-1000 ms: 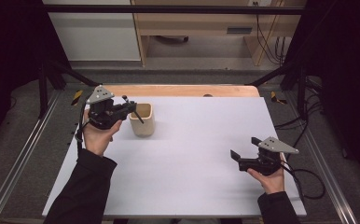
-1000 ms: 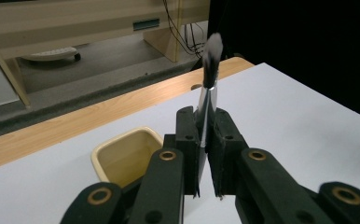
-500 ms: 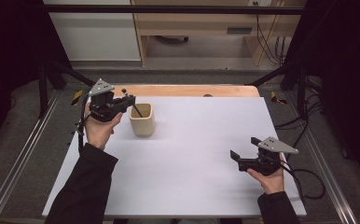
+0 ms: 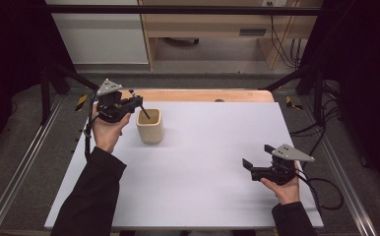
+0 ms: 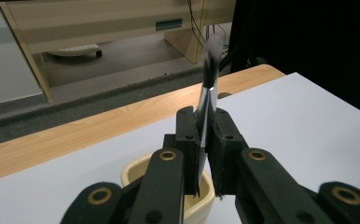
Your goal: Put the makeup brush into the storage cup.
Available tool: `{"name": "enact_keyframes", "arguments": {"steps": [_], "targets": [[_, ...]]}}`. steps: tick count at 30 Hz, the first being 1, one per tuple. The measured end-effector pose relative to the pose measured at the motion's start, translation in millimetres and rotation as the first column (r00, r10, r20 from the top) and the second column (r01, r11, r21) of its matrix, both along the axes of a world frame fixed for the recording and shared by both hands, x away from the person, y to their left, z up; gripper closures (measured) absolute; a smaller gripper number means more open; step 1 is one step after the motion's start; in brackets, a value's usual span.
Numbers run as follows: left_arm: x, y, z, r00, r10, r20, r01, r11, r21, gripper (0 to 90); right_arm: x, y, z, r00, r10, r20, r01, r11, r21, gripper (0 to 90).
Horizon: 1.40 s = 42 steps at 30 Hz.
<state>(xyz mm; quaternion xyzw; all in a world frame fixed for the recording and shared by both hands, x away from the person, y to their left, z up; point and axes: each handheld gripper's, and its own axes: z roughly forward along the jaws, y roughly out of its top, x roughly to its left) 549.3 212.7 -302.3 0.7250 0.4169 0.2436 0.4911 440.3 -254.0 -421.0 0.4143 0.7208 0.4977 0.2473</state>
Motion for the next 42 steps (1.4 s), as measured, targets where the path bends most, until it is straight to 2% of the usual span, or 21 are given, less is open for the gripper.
{"name": "enact_keyframes", "arguments": {"steps": [6, 16, 33, 42], "targets": [[5.2, -2.4, -1.0, 0.9999, 0.014, 0.004, -0.014, 0.9997, 0.018, 83.2, 0.2, 0.6, -0.4, 1.0, 0.004, 0.0, -0.004, 1.0, -0.001, 3.3], [13.8, -0.9, -11.1, 0.9994, 0.032, -0.012, -0.032, 0.9989, 0.033, 83.2, 0.0, 1.3, -0.3, 1.0, 0.008, -0.004, -0.008, 1.0, 0.005, 3.5], [19.5, 6.8, -33.9, 0.9968, 0.056, -0.056, -0.053, 0.997, 0.056, 83.2, 0.3, 2.7, -1.3, 0.9999, 0.014, -0.009, -0.014, 0.9999, 0.0, 3.7], [22.0, 7.2, -49.1, 0.9945, 0.067, -0.081, -0.063, 0.9966, 0.053, 83.2, 0.4, 3.5, -1.7, 0.9998, 0.013, -0.012, -0.013, 0.9999, -0.001, 3.7]]}}
